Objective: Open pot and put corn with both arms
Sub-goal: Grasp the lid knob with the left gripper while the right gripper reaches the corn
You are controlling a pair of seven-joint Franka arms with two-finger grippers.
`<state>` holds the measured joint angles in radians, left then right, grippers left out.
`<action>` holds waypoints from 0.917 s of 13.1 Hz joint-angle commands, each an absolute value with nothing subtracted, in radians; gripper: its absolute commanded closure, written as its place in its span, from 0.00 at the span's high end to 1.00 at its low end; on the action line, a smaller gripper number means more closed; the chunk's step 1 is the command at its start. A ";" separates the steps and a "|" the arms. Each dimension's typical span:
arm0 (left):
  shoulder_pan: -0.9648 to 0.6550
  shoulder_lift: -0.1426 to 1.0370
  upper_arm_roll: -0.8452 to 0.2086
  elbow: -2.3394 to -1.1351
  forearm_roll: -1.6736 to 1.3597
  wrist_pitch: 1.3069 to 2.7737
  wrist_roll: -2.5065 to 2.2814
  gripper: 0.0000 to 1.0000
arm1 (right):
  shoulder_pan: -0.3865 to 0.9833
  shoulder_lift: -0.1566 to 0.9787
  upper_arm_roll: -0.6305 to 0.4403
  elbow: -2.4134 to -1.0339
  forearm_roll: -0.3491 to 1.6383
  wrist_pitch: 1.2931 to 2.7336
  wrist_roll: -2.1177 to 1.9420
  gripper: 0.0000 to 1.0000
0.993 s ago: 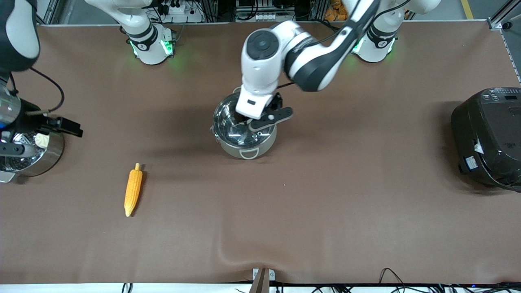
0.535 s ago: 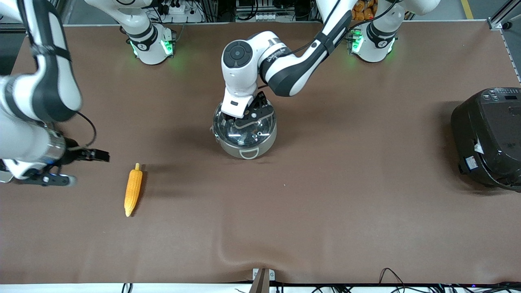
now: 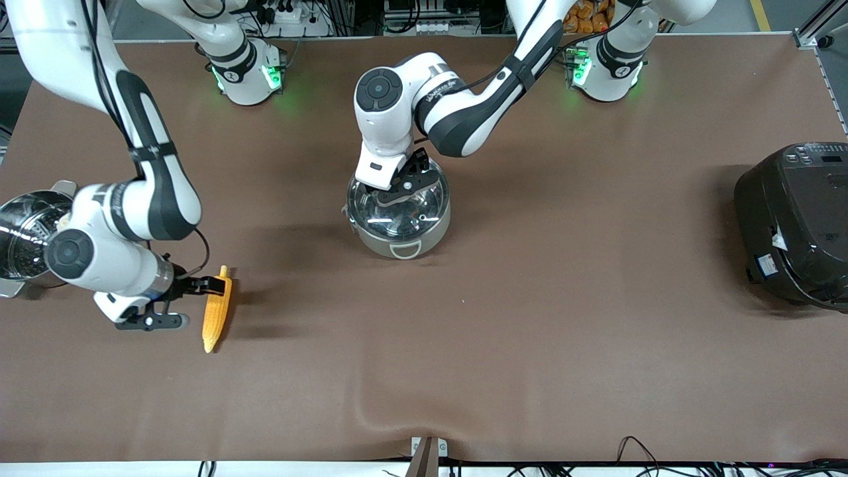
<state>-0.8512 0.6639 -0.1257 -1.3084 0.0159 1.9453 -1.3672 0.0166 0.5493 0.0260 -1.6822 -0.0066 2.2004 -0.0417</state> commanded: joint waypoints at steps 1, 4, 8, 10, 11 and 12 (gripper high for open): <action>-0.858 0.676 -0.117 -1.285 0.011 1.940 -1.379 0.79 | 0.012 0.612 0.023 -1.666 -0.031 2.282 -0.112 1.00; -0.856 0.680 -0.117 -1.287 0.009 1.940 -1.378 0.75 | 0.000 0.667 0.023 -1.666 -0.072 2.365 -0.114 1.00; -0.861 0.683 -0.117 -1.289 0.005 1.939 -1.381 0.44 | 0.000 0.684 0.018 -1.689 -0.104 2.375 -0.112 1.00; -0.861 0.681 -0.117 -1.289 0.008 1.939 -1.376 0.12 | 0.002 0.687 0.018 -1.697 -0.103 2.375 -0.112 1.00; -0.861 0.681 -0.118 -1.289 0.006 1.939 -1.382 0.00 | 0.002 0.687 0.018 -1.703 -0.104 2.375 -0.112 1.00; -0.861 0.677 -0.117 -1.289 0.005 1.931 -1.384 0.00 | 0.002 0.689 0.018 -1.706 -0.103 2.375 -0.112 1.00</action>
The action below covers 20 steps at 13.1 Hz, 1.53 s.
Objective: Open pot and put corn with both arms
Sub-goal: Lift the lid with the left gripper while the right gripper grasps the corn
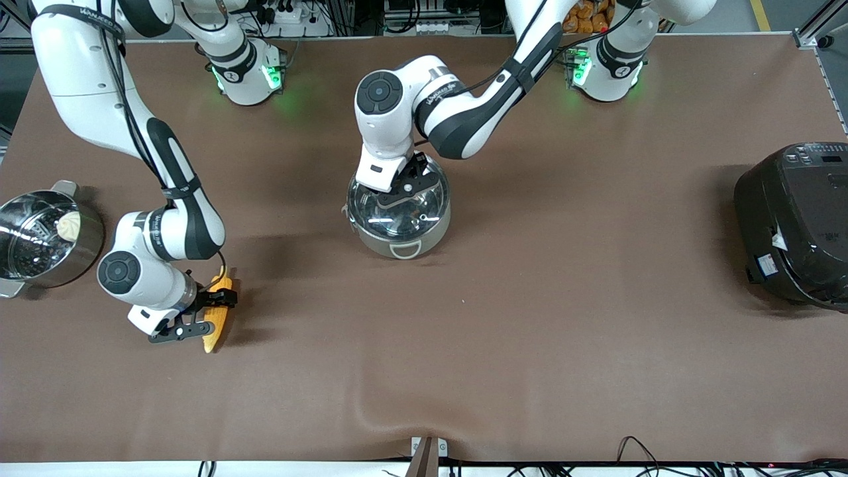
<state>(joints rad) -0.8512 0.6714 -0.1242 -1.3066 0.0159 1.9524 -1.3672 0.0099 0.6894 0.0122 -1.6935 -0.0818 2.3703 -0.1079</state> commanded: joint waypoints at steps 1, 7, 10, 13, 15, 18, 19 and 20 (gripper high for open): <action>-0.861 0.666 -0.118 -1.289 0.005 1.928 -1.384 0.00 | 0.005 0.690 0.018 -1.707 -0.104 2.375 -0.112 1.00; -0.819 0.491 -0.117 -1.295 0.008 1.738 -1.370 0.00 | 0.008 0.693 0.018 -1.741 -0.173 2.447 -0.110 0.00; -0.752 0.376 -0.118 -1.353 0.014 1.654 -1.355 0.00 | 0.012 0.675 0.018 -1.738 -0.173 2.433 -0.112 0.00; -0.628 0.238 -0.120 -1.520 0.012 1.660 -1.228 0.00 | 0.031 0.606 0.028 -1.724 -0.169 2.378 -0.107 0.00; -0.522 0.132 -0.123 -1.667 0.012 1.707 -1.079 0.00 | 0.098 0.568 0.034 -1.701 -0.167 2.324 -0.097 0.00; -0.382 0.026 -0.123 -1.883 0.008 1.848 -0.906 0.00 | 0.204 0.508 0.052 -1.683 -0.161 2.211 -0.094 0.00; -0.327 0.026 -0.123 -1.926 0.006 1.882 -0.838 0.00 | 0.243 0.483 0.058 -1.680 -0.160 2.186 -0.094 0.00; -0.272 0.028 -0.124 -1.971 0.005 1.923 -0.768 0.00 | 0.286 0.462 0.066 -1.678 -0.160 2.171 -0.095 0.00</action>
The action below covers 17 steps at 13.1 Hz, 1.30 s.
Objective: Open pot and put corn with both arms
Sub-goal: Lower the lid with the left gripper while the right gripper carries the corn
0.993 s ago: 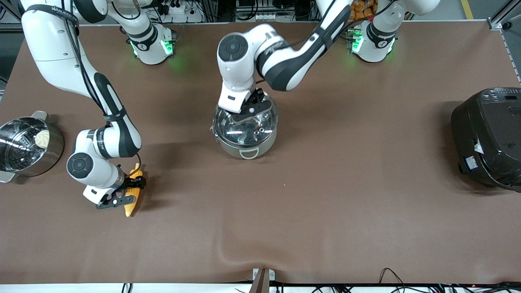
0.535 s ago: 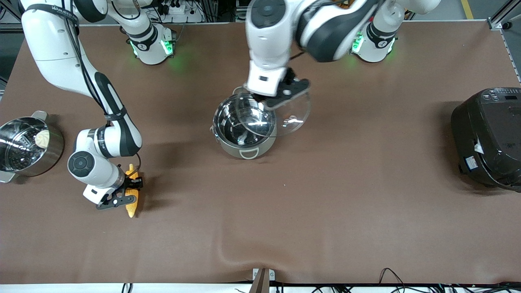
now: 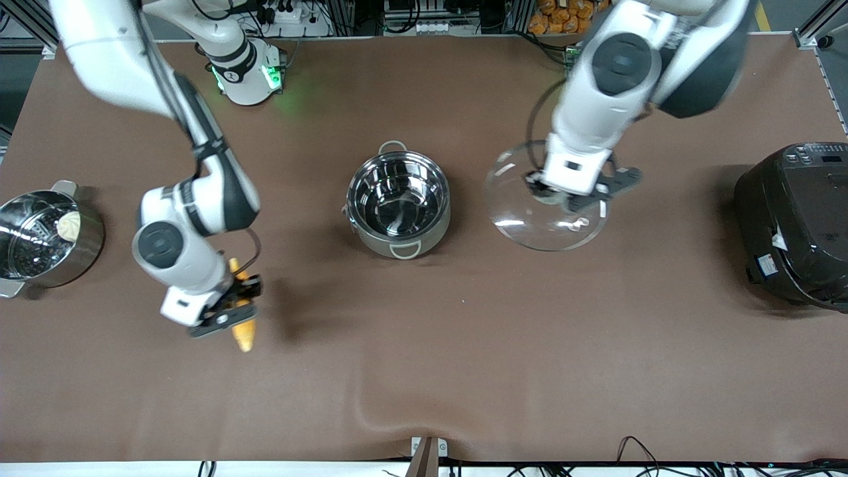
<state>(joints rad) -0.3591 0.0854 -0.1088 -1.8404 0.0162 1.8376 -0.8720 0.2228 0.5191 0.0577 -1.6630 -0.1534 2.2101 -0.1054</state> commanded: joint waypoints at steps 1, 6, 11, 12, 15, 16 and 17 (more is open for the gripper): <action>-0.223 0.029 -0.123 -2.023 0.005 1.983 -0.702 0.00 | 0.342 0.445 0.064 -1.677 -0.161 2.154 -0.091 0.00; -0.046 0.070 -0.123 -2.265 0.005 2.310 -0.448 0.00 | 0.570 0.393 0.060 -1.657 -0.208 2.025 0.037 0.00; -0.023 0.187 -0.123 -2.341 0.014 2.501 -0.417 0.00 | 0.748 0.397 0.064 -1.658 -0.307 1.954 0.228 0.00; -0.023 0.210 -0.123 -2.342 0.014 2.522 -0.416 0.00 | 0.777 0.402 0.064 -1.661 -0.320 1.954 0.259 0.00; -0.023 0.241 -0.123 -2.342 0.014 2.537 -0.411 0.00 | 0.833 0.420 0.063 -1.666 -0.365 1.939 0.331 0.00; -0.023 0.247 -0.123 -2.342 0.014 2.545 -0.411 0.00 | 0.839 0.423 0.063 -1.677 -0.370 1.939 0.331 0.00; -0.023 0.253 -0.123 -2.342 0.014 2.548 -0.411 0.00 | 0.844 0.423 0.063 -1.687 -0.374 1.940 0.336 0.00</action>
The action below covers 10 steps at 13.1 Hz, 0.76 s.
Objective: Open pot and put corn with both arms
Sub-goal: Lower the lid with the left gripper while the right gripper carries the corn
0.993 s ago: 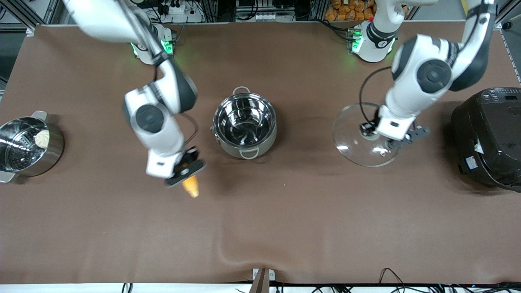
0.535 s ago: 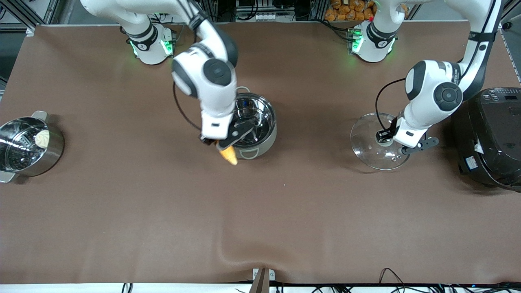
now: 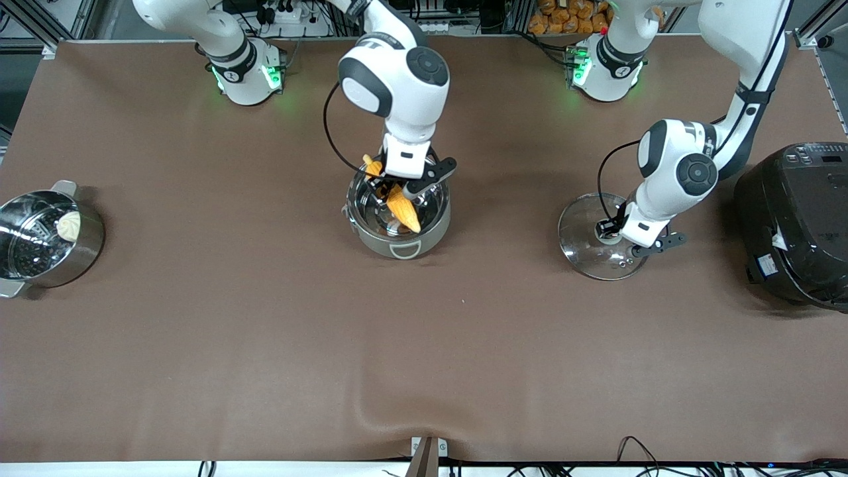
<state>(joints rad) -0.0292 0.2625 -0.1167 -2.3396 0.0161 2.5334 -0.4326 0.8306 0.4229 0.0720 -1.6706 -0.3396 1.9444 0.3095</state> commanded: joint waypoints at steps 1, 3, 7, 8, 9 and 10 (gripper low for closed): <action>-0.023 0.262 -0.123 -2.342 0.014 2.554 -0.411 0.00 | 0.844 0.425 0.063 -1.693 -0.386 1.944 0.339 0.00; -0.023 0.275 -0.123 -2.335 0.014 2.554 -0.410 0.48 | 0.847 0.429 0.064 -1.695 -0.388 1.947 0.341 0.00; -0.017 0.227 -0.120 -2.298 0.014 2.539 -0.413 1.00 | 0.873 0.451 0.063 -1.694 -0.393 1.947 0.341 0.00; -0.017 0.201 -0.118 -2.272 0.014 2.508 -0.410 1.00 | 0.874 0.457 0.063 -1.694 -0.402 1.948 0.341 0.00; -0.017 0.177 -0.118 -2.225 0.014 2.441 -0.408 1.00 | 0.882 0.462 0.063 -1.694 -0.419 1.948 0.344 0.00; -0.017 0.164 -0.118 -2.147 0.014 2.337 -0.408 1.00 | 0.885 0.466 0.064 -1.694 -0.425 1.950 0.345 0.00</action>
